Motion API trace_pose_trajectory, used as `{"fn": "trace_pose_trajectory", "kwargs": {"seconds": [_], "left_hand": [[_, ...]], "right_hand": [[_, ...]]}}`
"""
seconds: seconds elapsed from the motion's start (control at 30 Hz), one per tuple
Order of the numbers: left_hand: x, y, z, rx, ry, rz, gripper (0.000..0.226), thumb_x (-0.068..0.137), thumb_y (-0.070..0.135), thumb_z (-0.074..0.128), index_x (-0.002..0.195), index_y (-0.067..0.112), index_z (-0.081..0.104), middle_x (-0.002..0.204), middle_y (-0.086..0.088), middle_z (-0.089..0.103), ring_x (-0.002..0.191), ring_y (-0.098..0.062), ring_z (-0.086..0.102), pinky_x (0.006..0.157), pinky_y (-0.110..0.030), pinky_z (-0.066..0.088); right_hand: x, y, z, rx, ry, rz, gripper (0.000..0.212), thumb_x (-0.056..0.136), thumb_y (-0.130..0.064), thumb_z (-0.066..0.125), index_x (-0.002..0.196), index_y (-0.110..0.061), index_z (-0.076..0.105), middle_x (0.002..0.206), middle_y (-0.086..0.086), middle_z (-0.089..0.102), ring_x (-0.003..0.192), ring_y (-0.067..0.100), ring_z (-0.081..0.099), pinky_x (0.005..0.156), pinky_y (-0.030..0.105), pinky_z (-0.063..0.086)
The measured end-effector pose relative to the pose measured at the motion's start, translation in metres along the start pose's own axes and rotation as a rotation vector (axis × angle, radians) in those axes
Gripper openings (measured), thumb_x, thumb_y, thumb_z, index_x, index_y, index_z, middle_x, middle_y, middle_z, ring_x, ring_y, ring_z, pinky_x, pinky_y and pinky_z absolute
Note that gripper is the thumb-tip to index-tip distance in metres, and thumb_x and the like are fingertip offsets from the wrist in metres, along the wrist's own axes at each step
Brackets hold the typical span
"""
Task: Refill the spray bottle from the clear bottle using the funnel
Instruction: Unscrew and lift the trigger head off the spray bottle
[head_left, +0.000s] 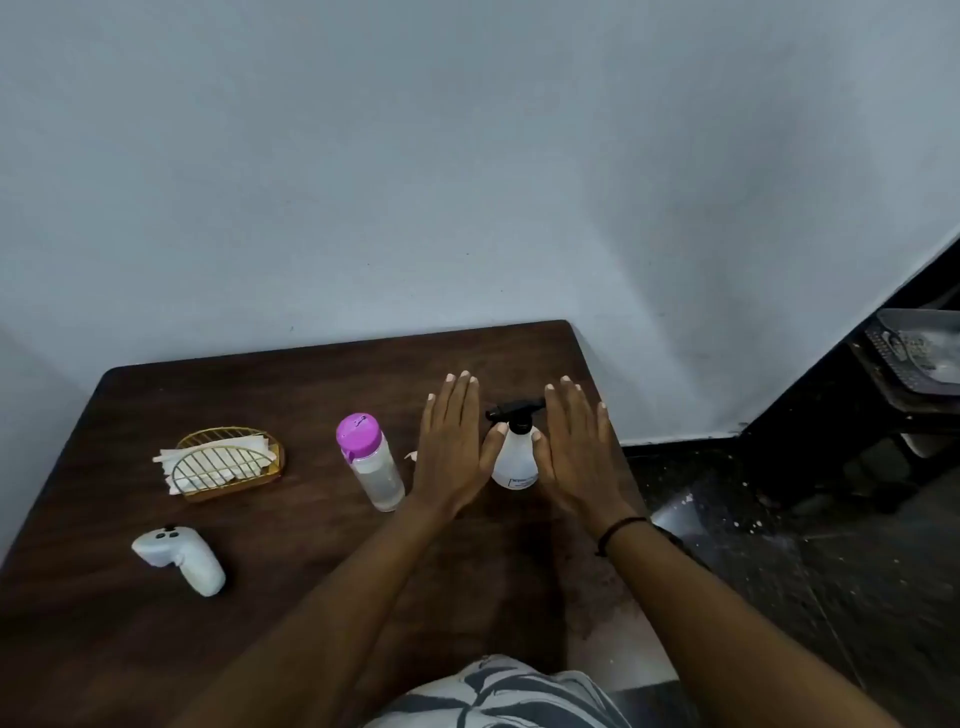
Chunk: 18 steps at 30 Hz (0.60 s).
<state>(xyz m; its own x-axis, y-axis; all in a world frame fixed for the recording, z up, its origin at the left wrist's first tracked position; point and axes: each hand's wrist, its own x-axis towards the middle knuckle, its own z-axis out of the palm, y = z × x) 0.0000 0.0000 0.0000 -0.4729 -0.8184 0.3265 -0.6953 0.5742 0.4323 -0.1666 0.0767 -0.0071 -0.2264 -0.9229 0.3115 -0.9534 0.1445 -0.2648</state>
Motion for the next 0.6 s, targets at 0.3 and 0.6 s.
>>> {"fn": "trace_pose_trajectory", "kwargs": {"seconds": [0.3, 0.6], "left_hand": [[-0.010, -0.011, 0.014, -0.077, -0.100, 0.010, 0.082, 0.093, 0.059, 0.045, 0.154, 0.009, 0.023, 0.164, -0.006, 0.015, 0.151, -0.016, 0.005, 0.121, -0.037, 0.006], [-0.013, -0.002, 0.036, -0.468, -0.207, -0.168, 0.063, 0.081, 0.040, 0.074, 0.137, 0.030, 0.047, 0.135, 0.013, 0.054, 0.124, 0.001, 0.046, 0.100, -0.021, 0.037]], "right_hand": [[-0.001, 0.002, 0.004, 0.309, -0.120, 0.116, 0.073, 0.091, -0.037, 0.050, 0.155, -0.012, 0.025, 0.158, 0.007, 0.034, 0.143, 0.024, 0.036, 0.118, 0.048, 0.028], [0.013, -0.014, 0.008, 0.673, -0.034, 0.280, 0.072, 0.087, -0.025, 0.075, 0.148, -0.015, 0.038, 0.150, 0.002, 0.045, 0.132, 0.013, 0.044, 0.107, 0.026, 0.038]]}}
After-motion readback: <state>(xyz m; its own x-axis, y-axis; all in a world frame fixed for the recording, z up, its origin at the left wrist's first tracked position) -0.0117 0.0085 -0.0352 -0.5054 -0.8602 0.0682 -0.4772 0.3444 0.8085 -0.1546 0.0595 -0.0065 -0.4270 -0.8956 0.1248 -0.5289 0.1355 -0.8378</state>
